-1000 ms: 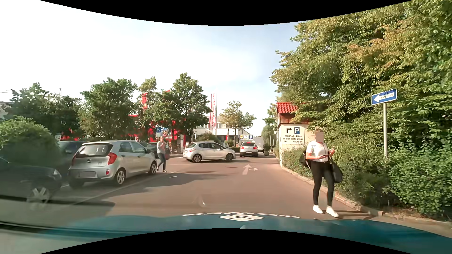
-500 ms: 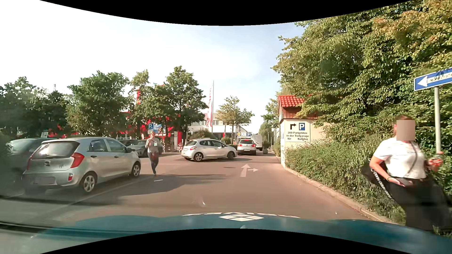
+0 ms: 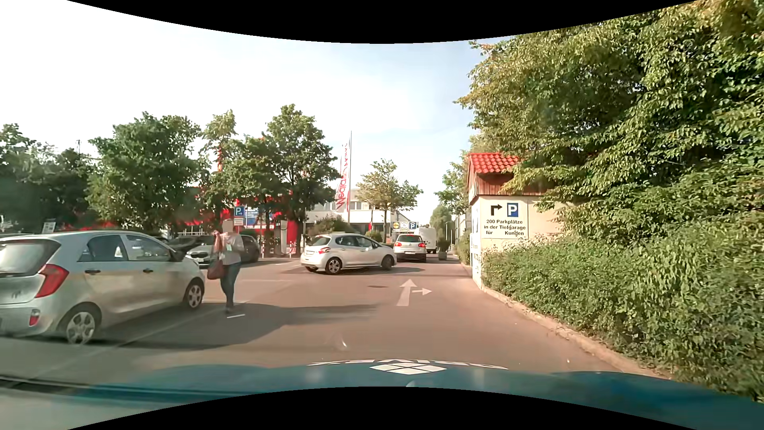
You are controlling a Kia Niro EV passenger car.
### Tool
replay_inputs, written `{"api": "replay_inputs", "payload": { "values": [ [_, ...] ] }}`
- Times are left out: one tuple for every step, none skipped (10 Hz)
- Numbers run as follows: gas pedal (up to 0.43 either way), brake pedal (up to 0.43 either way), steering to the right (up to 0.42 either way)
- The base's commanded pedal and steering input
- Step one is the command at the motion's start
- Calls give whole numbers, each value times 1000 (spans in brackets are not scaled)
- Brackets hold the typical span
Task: Follow the waypoints while adhering to traffic rules and regulations
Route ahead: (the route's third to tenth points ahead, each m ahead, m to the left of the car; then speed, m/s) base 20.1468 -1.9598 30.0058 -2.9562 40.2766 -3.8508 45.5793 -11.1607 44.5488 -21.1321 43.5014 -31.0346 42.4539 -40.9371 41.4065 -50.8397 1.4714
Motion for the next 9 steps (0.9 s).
{"api": "replay_inputs", "payload": {
  "values": [
    [0,268,59],
    [0,268,54],
    [0,262,50],
    [0,250,49],
    [0,250,48],
    [0,238,48],
    [0,232,48],
    [0,232,48],
    [0,232,48]
  ]
}}
